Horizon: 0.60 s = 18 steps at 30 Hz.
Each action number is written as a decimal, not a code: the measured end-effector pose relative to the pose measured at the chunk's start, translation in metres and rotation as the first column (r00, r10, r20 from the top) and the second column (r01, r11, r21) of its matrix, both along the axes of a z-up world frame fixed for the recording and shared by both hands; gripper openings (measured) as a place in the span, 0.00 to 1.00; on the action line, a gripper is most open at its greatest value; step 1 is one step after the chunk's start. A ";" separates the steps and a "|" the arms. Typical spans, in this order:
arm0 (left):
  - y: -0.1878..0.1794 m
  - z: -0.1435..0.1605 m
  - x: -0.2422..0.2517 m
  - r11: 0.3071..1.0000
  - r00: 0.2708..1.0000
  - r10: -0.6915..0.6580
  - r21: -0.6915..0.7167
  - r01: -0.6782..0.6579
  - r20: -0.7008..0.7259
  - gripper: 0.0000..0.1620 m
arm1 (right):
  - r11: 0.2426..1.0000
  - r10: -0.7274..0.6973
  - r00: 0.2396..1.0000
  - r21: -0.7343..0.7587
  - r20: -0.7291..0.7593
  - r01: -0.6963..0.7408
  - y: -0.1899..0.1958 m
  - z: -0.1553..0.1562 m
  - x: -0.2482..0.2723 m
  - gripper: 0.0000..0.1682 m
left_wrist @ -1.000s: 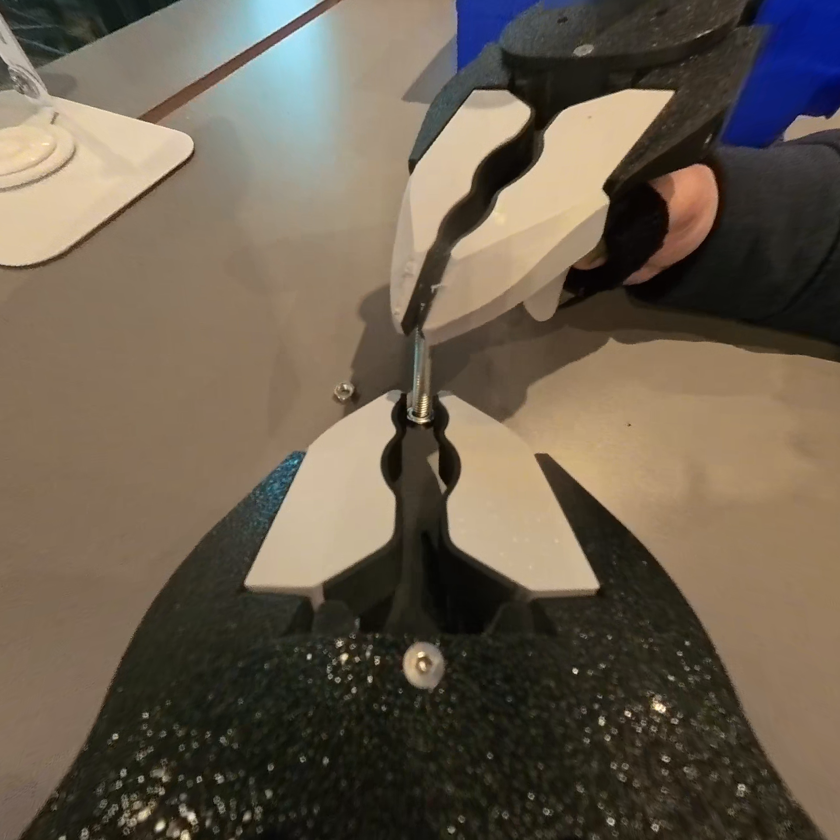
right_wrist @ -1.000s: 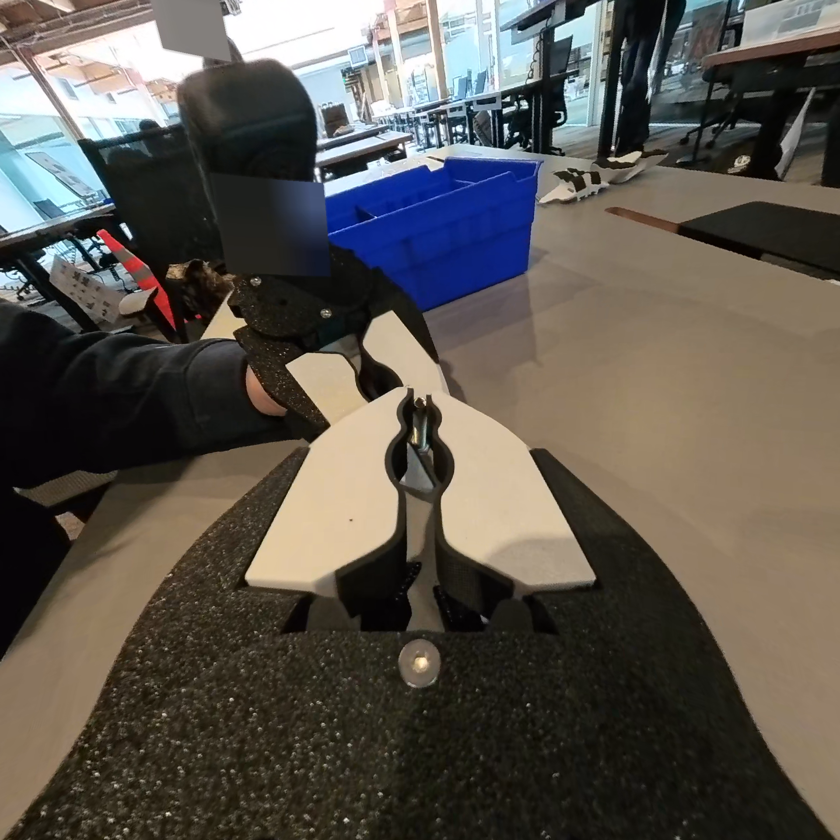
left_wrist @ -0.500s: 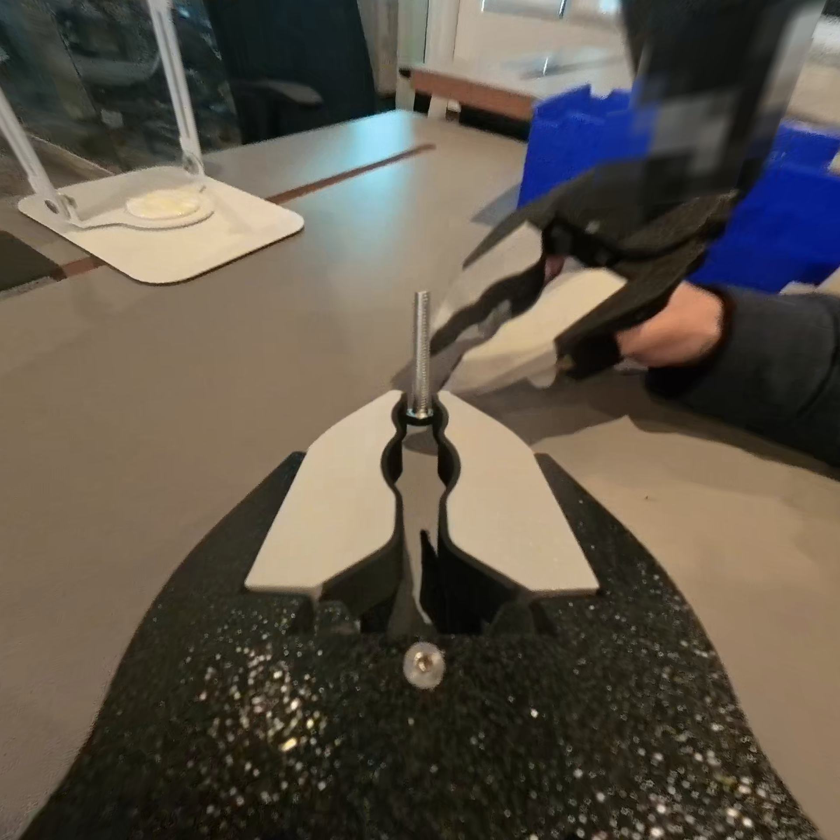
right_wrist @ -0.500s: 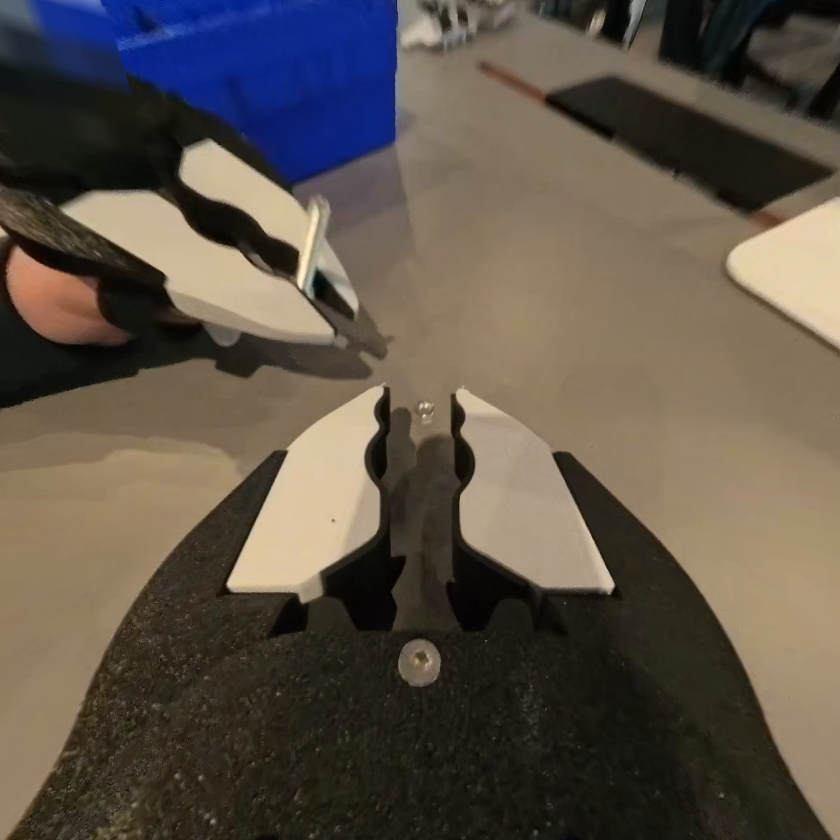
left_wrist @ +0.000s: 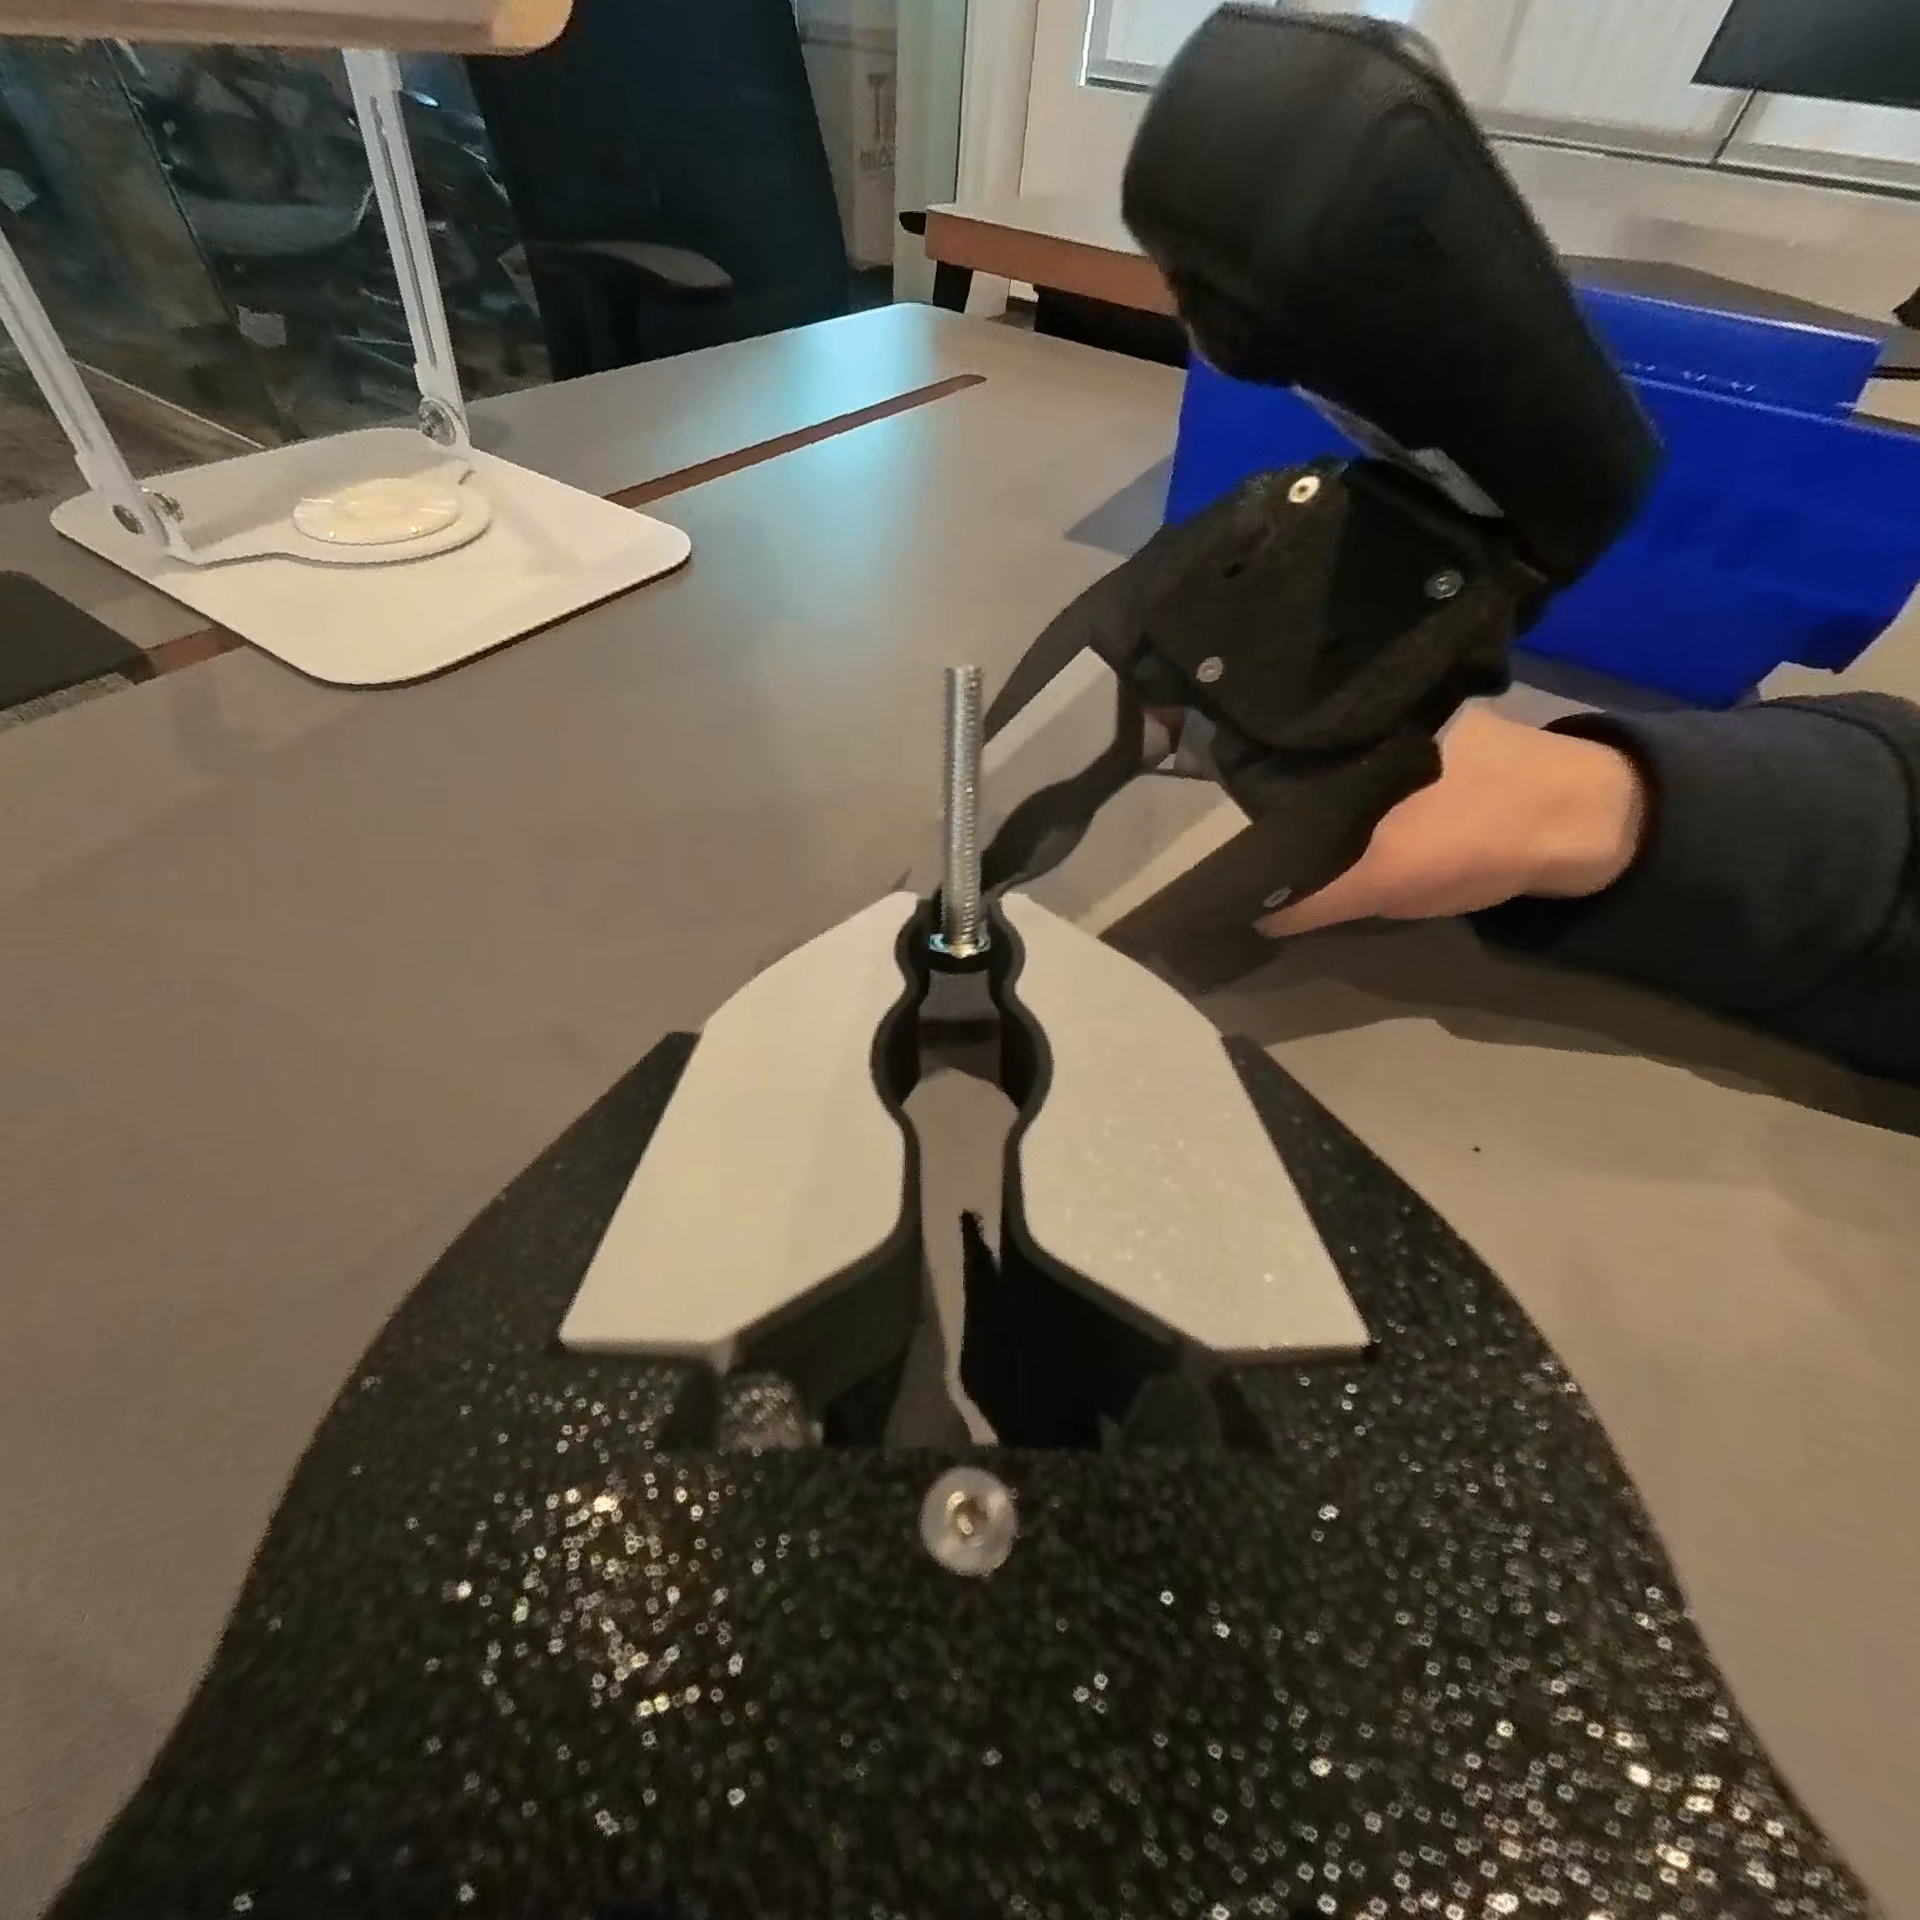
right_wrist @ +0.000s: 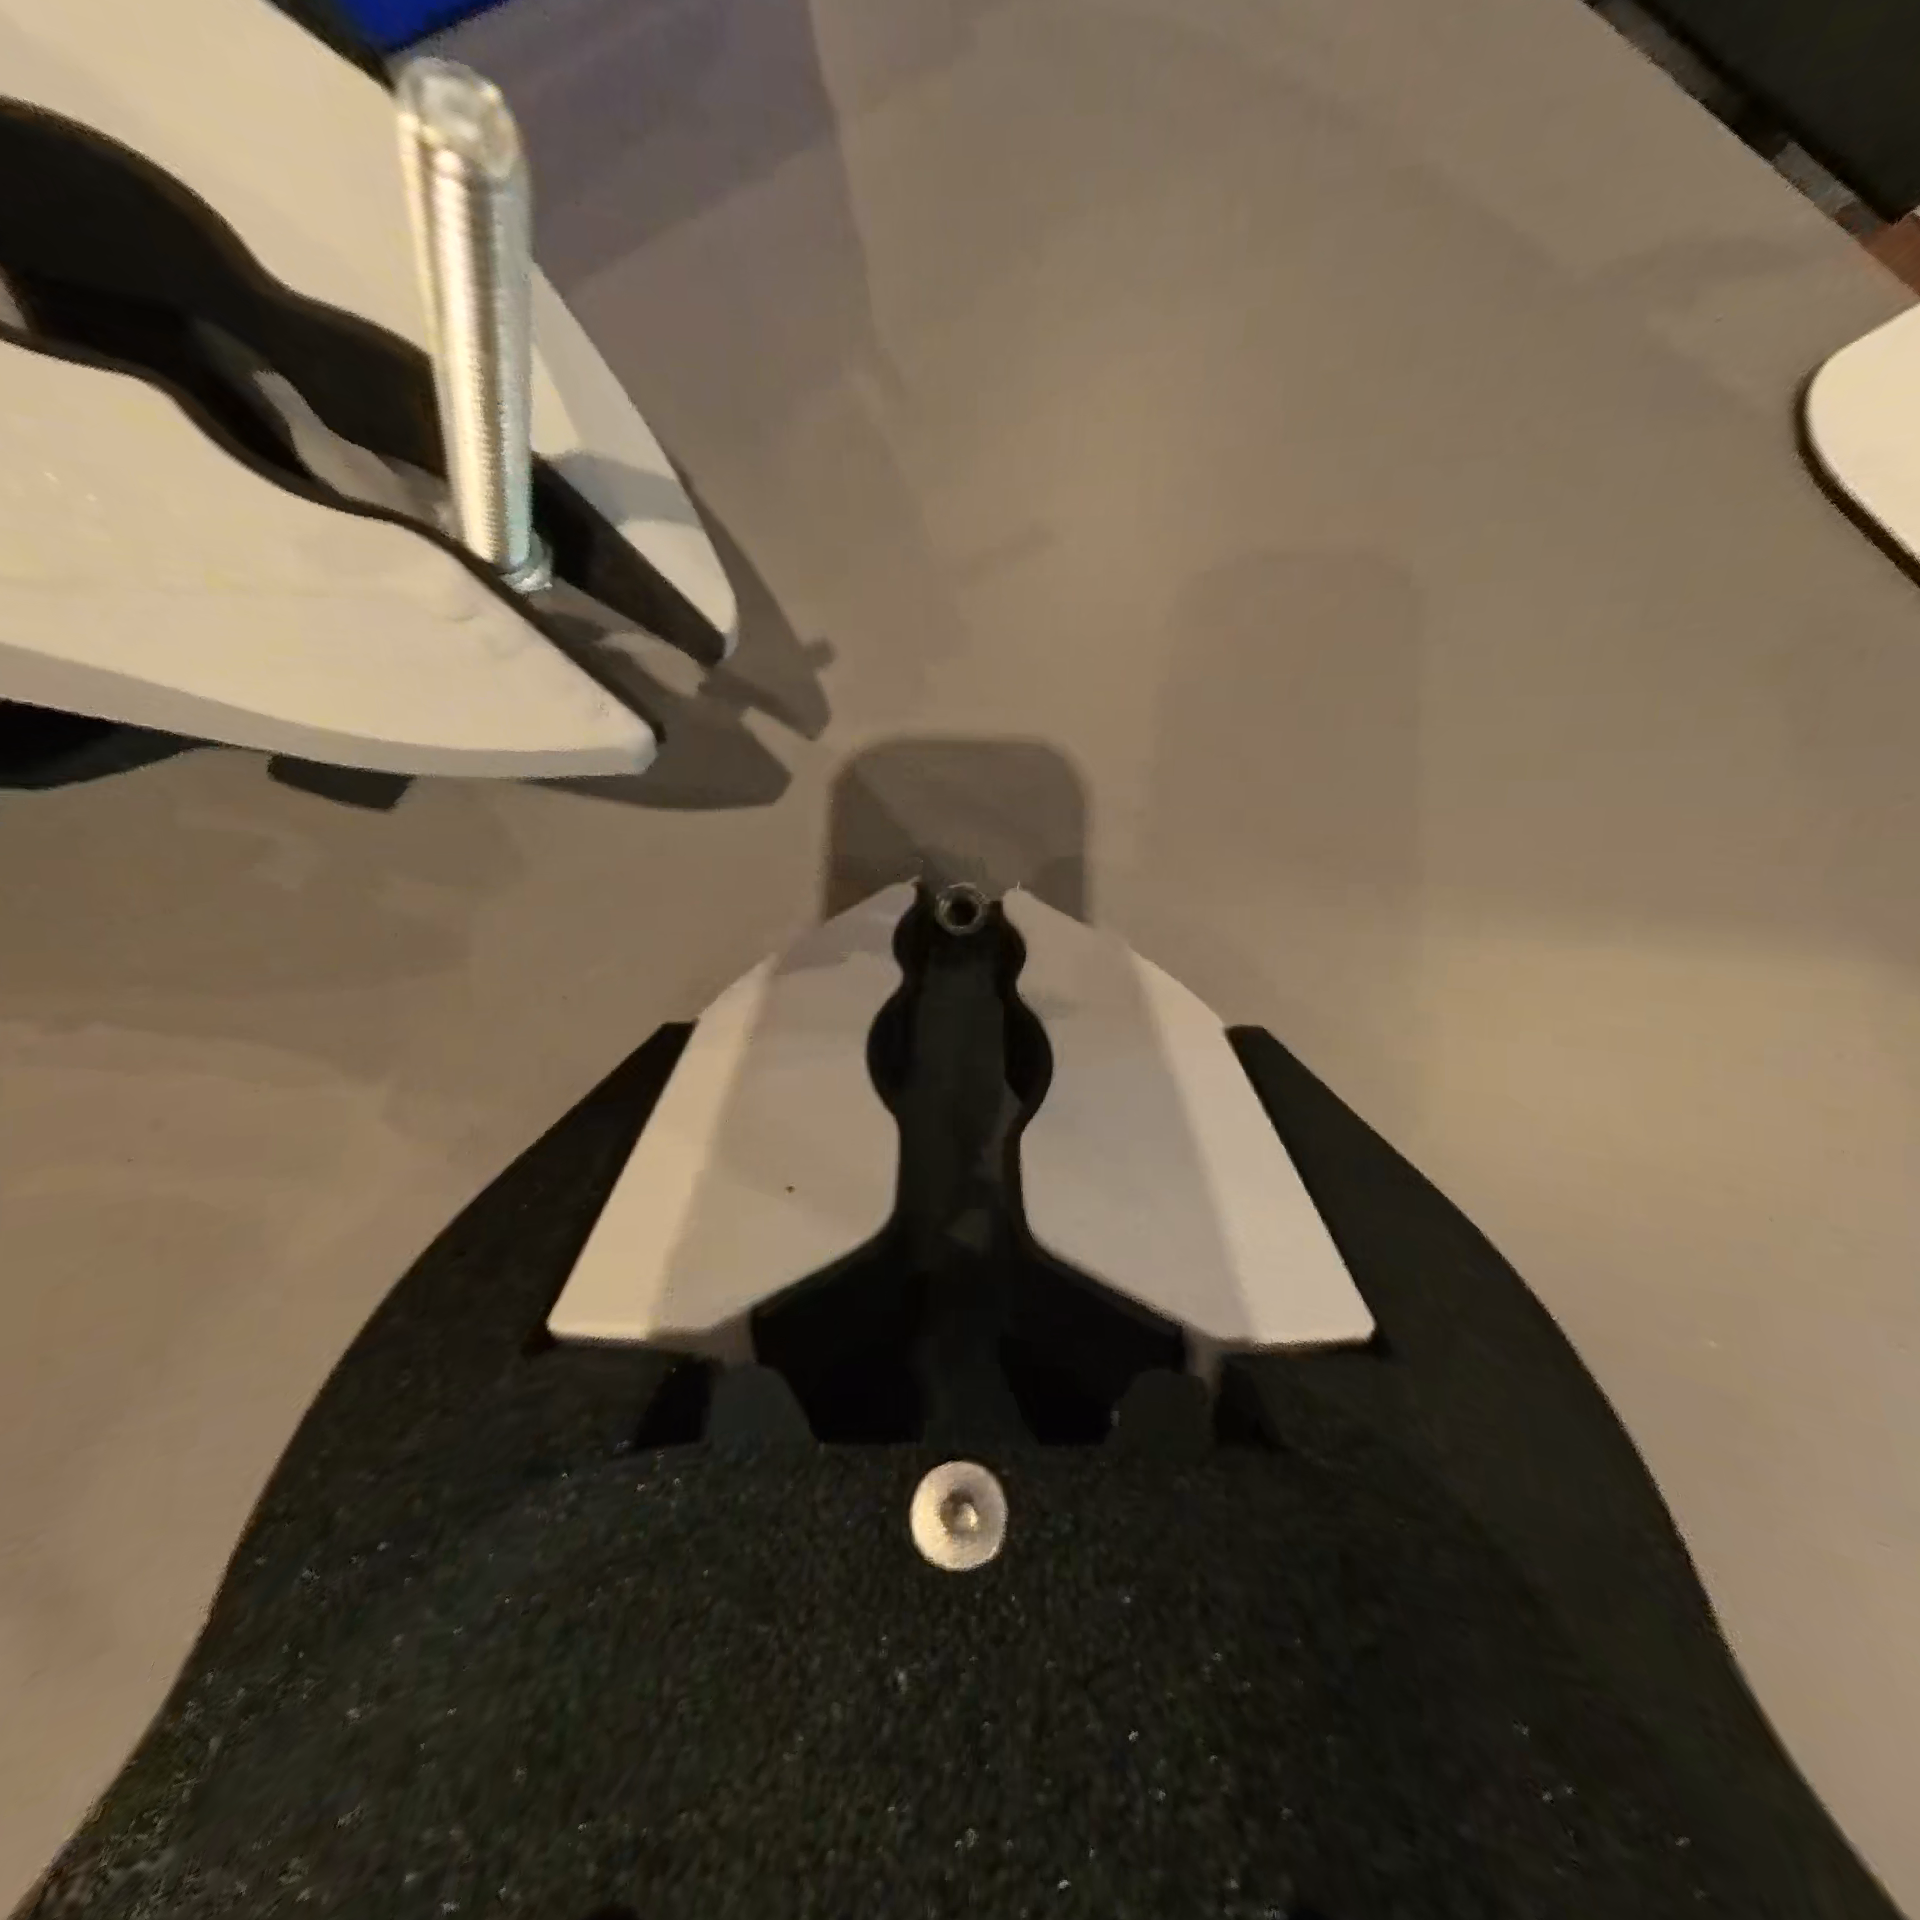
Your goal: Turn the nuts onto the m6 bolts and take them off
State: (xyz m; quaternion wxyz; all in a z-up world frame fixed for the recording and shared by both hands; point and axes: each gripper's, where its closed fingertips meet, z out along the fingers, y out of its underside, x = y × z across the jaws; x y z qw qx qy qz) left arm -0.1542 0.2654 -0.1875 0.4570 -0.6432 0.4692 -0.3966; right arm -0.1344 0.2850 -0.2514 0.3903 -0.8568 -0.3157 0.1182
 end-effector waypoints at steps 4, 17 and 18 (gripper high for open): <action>-0.002 -0.001 0.001 1.000 1.000 -0.016 -0.007 0.016 -0.009 0.06 | 0.998 -0.019 0.998 0.057 0.060 0.015 0.001 0.003 0.007 0.06; -0.041 -0.010 0.018 0.972 0.970 -0.226 0.044 0.231 -0.094 0.06 | 0.902 0.376 0.847 0.360 -0.376 -0.240 -0.054 0.116 -0.002 0.06; -0.042 -0.011 0.018 0.970 0.968 -0.231 0.047 0.237 -0.098 0.06 | 0.902 0.381 0.852 0.348 -0.359 -0.257 -0.055 0.112 -0.003 0.06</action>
